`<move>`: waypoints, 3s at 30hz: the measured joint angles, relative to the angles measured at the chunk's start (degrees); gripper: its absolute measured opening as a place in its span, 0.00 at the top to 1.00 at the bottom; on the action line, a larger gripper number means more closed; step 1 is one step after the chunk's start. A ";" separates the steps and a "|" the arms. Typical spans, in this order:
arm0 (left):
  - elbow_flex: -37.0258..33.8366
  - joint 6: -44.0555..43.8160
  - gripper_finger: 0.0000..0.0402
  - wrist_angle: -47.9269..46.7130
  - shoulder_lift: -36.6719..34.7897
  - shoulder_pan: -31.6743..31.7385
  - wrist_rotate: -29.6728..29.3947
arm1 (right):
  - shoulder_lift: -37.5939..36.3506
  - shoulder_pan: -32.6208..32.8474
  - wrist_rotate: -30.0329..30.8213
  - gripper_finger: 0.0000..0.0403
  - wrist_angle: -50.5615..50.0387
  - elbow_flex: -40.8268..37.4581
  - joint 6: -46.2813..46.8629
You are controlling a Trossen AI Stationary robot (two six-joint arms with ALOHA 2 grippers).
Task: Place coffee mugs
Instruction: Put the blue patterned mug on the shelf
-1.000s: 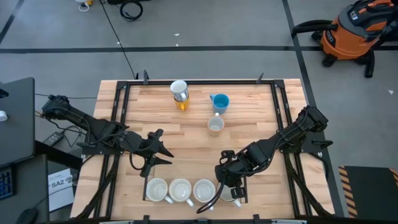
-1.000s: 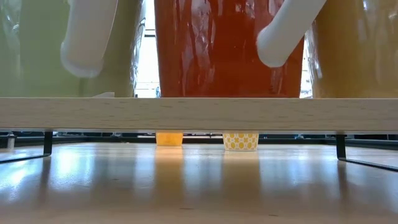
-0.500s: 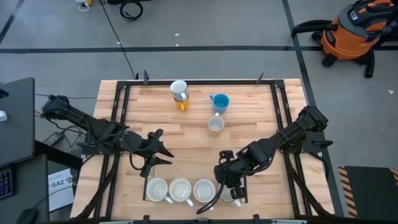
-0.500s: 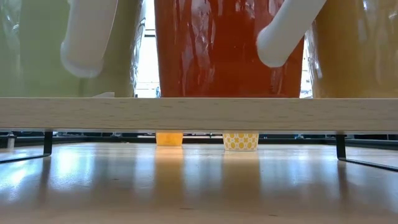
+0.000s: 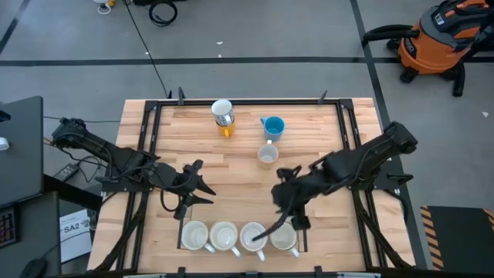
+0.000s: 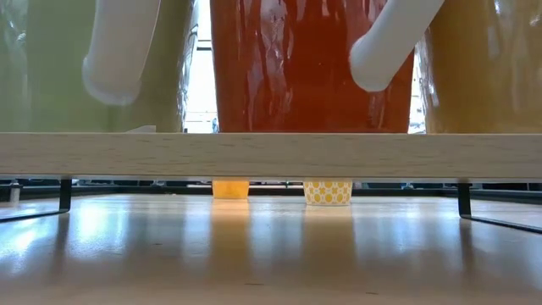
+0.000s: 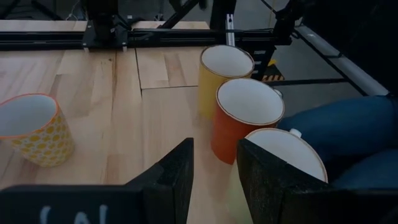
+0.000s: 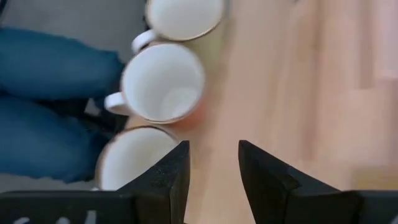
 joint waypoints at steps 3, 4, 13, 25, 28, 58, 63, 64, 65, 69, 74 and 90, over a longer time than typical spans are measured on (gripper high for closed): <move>0.00 -0.11 0.68 -0.02 0.00 0.15 -0.66 | -4.03 -1.05 4.10 0.65 -0.65 -0.87 -4.06; 0.00 -0.11 0.68 0.00 0.00 0.37 -1.18 | -5.51 -1.46 5.73 0.65 -0.69 -1.61 -5.49; 0.00 -0.06 0.68 0.05 -0.17 10.42 0.50 | -19.40 -11.01 8.59 0.65 7.57 -17.80 -10.76; 0.00 2.88 0.68 2.53 -0.19 38.10 13.59 | -28.46 -29.10 -8.59 0.65 25.39 -34.94 -19.11; 0.00 6.98 0.68 6.13 -0.06 44.65 16.97 | -27.56 -32.86 -13.71 0.65 26.44 -35.54 -19.86; 0.09 30.55 0.68 6.49 15.15 67.52 32.62 | -11.17 -44.68 -30.83 0.65 40.30 -35.58 -20.43; 0.06 30.58 0.68 6.27 17.26 67.42 32.64 | -10.73 -45.01 -32.84 0.65 42.32 -35.58 -20.46; 0.06 30.58 0.68 6.34 17.69 67.41 32.64 | -10.54 -45.05 -33.41 0.65 43.14 -35.58 -20.43; 0.04 30.58 0.68 6.38 18.09 67.41 32.62 | -10.37 -45.03 -33.59 0.65 44.21 -35.57 -20.43; 0.02 31.24 0.68 5.87 19.56 67.41 32.45 | -10.35 -45.03 -33.58 0.65 44.81 -35.56 -20.45; 0.00 31.59 0.68 5.71 20.40 67.05 31.65 | -10.35 -45.25 -33.57 0.65 44.81 -35.56 -20.43; 0.00 33.51 0.81 6.19 20.55 66.75 31.18 | -10.35 -45.36 -33.29 0.65 45.23 -35.56 -20.45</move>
